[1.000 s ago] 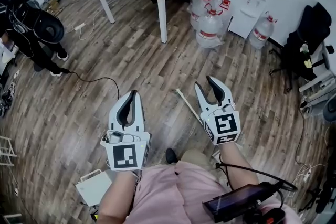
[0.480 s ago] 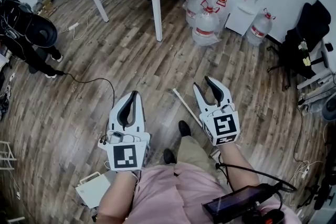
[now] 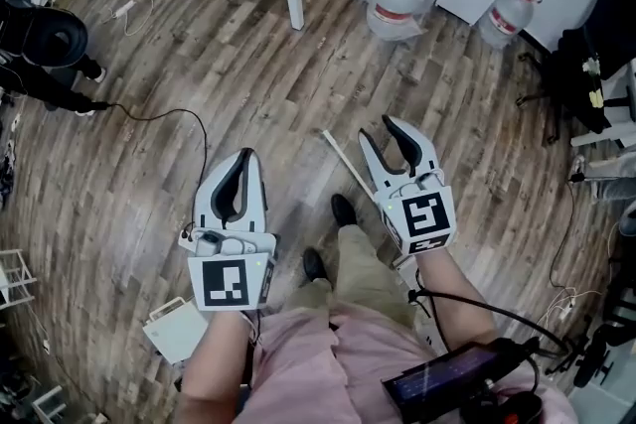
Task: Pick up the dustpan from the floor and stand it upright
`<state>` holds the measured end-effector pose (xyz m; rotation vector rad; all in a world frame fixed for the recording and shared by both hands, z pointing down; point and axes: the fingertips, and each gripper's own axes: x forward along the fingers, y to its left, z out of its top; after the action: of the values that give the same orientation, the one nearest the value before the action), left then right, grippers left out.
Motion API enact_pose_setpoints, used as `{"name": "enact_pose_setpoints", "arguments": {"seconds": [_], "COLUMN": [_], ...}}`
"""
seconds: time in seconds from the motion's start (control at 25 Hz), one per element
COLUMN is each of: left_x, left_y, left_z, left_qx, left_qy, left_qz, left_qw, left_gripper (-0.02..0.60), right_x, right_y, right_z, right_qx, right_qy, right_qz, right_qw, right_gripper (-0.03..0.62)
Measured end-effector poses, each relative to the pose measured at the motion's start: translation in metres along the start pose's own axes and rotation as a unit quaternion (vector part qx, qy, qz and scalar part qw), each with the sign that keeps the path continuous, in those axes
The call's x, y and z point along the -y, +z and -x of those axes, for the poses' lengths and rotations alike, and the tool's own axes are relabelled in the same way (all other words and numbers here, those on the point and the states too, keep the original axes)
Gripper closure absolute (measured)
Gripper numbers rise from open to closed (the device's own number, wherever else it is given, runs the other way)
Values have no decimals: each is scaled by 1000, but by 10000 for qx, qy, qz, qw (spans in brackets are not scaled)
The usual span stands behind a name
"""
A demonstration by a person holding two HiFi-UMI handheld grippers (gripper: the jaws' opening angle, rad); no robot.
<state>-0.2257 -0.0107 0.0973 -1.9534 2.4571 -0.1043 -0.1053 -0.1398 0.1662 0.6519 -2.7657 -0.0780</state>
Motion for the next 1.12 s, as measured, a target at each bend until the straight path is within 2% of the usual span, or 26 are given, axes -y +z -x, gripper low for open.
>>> {"name": "enact_pose_setpoints", "arguments": {"seconds": [0.24,0.64,0.84,1.12], "left_x": [-5,-16,-18,-20], "left_y": [-37,-137,-180,-243], "left_z": [-38,-80,-100,-112], "left_qx": [-293,-929,-968,-1186], "left_qy": [50,191,163,331], "left_qz": [-25,27,-43,71], "left_qw": [9996,9955,9952,9924], "left_gripper": [569,569,569,569], "right_x": [16,7,6,-1], "right_y": [-37,-129,-178,-243], "right_z": [-41,-101,-126,-154], "right_qx": [-230,-875,-1126,-1412], "right_qy": [271,770,903,1088], "right_qz": [-96,-114,-72,-58], "right_qw": [9993,9931,9895,9840], "right_gripper": [436,428,425,421]}}
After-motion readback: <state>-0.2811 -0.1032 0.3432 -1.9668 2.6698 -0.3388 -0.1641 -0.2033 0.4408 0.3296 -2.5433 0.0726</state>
